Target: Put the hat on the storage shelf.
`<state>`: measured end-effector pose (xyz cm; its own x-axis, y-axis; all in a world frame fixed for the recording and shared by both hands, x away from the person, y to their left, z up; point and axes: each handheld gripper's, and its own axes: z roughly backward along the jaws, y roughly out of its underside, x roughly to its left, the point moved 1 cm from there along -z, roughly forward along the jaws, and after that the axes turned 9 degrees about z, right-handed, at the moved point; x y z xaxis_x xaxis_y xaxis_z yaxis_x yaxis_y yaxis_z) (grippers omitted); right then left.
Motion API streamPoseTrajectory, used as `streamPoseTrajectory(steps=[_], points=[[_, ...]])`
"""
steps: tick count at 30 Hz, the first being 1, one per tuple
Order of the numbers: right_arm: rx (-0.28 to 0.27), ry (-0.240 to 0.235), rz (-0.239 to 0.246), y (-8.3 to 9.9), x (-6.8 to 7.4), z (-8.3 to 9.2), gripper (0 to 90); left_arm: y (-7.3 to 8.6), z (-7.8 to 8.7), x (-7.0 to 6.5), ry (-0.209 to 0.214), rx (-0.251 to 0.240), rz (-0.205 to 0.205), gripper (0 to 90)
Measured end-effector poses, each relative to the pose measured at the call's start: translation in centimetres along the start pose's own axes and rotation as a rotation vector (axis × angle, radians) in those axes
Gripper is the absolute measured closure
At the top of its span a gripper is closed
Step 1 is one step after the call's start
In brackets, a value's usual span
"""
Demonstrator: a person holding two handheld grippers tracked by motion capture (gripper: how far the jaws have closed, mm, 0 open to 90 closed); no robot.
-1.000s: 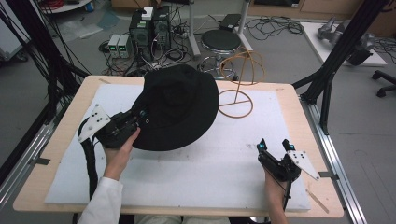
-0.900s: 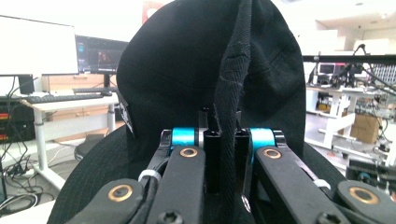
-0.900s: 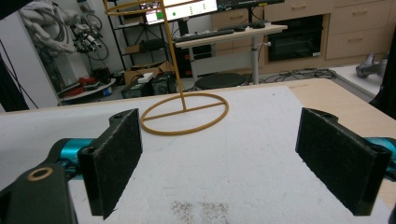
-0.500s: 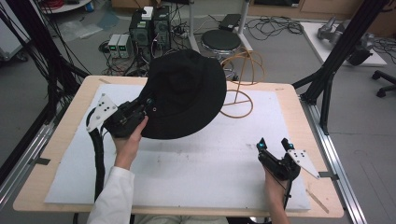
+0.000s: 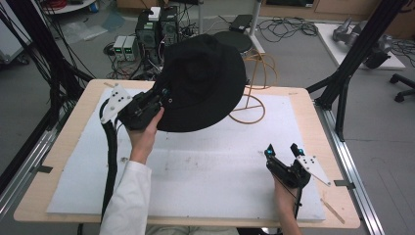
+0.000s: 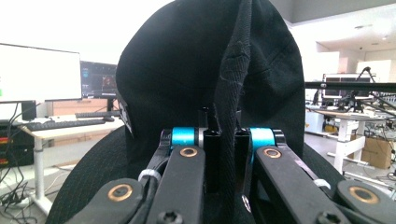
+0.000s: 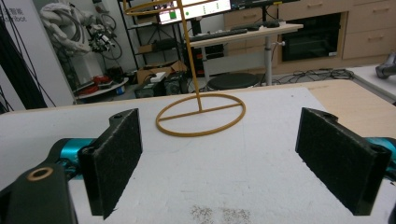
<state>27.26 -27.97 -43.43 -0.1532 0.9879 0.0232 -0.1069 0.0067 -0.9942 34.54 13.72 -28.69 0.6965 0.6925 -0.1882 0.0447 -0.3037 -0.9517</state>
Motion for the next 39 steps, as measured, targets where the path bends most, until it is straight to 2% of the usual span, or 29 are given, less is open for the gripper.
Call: streamPoseTrajectory(steps=[7, 12, 13, 17, 19, 20, 21, 22, 25, 26, 27, 29, 30, 36, 39], points=[[-0.002, 0.005, -0.008, 0.0, -0.1, 0.1, 13.8, -1.0, -3.1, -0.8, 0.038, -0.002, -0.007, 87.9], [-0.006, 0.003, -0.006, 0.0, -0.1, 0.3, 13.8, -1.5, -5.6, -1.4, 0.05, 0.007, -0.018, 87.9], [-0.008, 0.003, -0.003, 0.0, -0.2, 0.3, 13.9, -1.5, -5.6, -1.4, 0.05, 0.007, -0.018, 87.9], [-0.004, 0.003, -0.011, 0.0, -0.2, 0.4, 13.8, -1.7, -7.3, -1.6, 0.065, 0.022, -0.023, 87.9], [-0.01, 0.008, -0.005, 0.0, -0.3, 0.4, 13.9, -1.8, -8.2, -1.8, 0.08, 0.023, -0.01, 87.9], [-0.009, 0.005, -0.01, 0.0, -0.3, 0.5, 13.9, -1.8, -9.0, -1.8, 0.091, 0.02, 0.009, 87.9], [-0.009, 0.005, -0.01, 0.0, -0.3, 0.5, 13.9, -1.8, -9.0, -1.8, 0.091, 0.02, 0.009, 87.9], [-0.006, 0.004, -0.012, 0.0, -0.4, 0.5, 13.9, -1.7, -9.8, -1.9, 0.101, 0.019, 0.017, 87.9], [-0.008, 0.007, -0.018, 0.0, -0.5, 0.5, 13.9, -1.7, -10.7, -2.0, 0.103, 0.028, 0.007, 87.9], [-0.008, 0.007, -0.014, 0.0, -0.5, 0.5, 13.9, -1.6, -11.6, -2.1, 0.099, 0.042, -0.01, 87.9], [-0.008, 0.007, -0.014, 0.0, -0.5, 0.5, 13.9, -1.6, -11.6, -2.1, 0.099, 0.042, -0.01, 87.9], [-0.004, 0.01, -0.021, 0.0, -0.5, 0.5, 13.9, -1.6, -12.4, -2.1, 0.098, 0.048, -0.01, 87.9], [-0.006, 0.011, -0.017, 0.0, -0.6, 0.5, 13.9, -1.5, -13.4, -2.1, 0.103, 0.051, -0.002, 87.9], [-0.008, 0.018, -0.027, 0.0, -0.8, 0.8, 13.9, -1.4, -15.3, -2.2, 0.113, 0.055, 0.008, 87.9], [-0.007, 0.023, -0.027, 0.1, -1.0, 0.8, 13.9, -1.3, -16.6, -2.4, 0.099, 0.08, -0.01, 87.9]])
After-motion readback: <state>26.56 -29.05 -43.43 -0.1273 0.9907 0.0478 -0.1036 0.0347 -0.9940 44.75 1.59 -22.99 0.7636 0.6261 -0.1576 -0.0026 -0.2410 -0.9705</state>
